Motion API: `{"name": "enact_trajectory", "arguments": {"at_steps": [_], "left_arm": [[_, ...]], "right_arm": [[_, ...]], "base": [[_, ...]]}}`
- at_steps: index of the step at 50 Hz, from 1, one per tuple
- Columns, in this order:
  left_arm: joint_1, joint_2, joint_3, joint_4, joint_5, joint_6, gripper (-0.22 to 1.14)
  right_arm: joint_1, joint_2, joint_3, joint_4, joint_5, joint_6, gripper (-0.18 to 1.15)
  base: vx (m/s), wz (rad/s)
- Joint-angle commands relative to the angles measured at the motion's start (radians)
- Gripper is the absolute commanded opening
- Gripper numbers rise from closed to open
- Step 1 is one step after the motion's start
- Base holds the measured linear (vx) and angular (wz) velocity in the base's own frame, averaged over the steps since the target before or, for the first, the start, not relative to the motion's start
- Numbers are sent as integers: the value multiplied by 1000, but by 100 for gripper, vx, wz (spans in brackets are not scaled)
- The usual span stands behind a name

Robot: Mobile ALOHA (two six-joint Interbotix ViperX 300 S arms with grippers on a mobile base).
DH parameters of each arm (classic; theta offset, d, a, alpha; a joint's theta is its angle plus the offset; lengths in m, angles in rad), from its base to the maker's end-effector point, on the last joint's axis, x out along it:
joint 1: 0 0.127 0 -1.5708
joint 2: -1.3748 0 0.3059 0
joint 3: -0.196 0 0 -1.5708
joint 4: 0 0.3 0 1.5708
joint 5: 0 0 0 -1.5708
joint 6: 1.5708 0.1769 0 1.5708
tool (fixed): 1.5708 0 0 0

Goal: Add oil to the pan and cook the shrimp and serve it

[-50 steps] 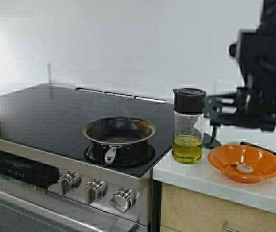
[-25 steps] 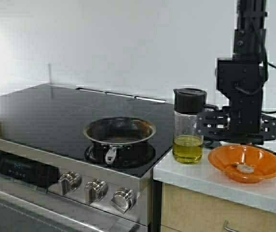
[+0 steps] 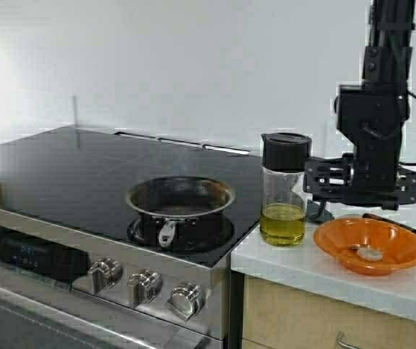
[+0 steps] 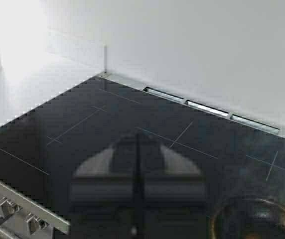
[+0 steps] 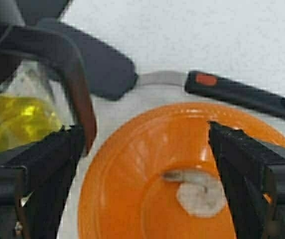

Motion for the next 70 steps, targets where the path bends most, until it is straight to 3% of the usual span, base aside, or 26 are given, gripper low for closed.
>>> {"name": "enact_trajectory", "arguments": {"at_steps": [1, 21, 43, 70], "left_arm": [[0, 8, -9, -2, -5, -2, 3], [0, 8, -9, 0, -5, -2, 3], [0, 8, -8, -2, -5, -2, 3], [2, 8, -6, -2, -8, -2, 3]], "right_arm": [[-25, 0, -32, -15, 11, -2, 103], [-69, 35, -98, -67, 48, -2, 103], [-69, 29, -72, -181, 83, 3, 103], [-81, 31, -141, -176, 83, -3, 103]], "base": [[0, 0], [0, 0], [0, 0], [0, 0]]}}
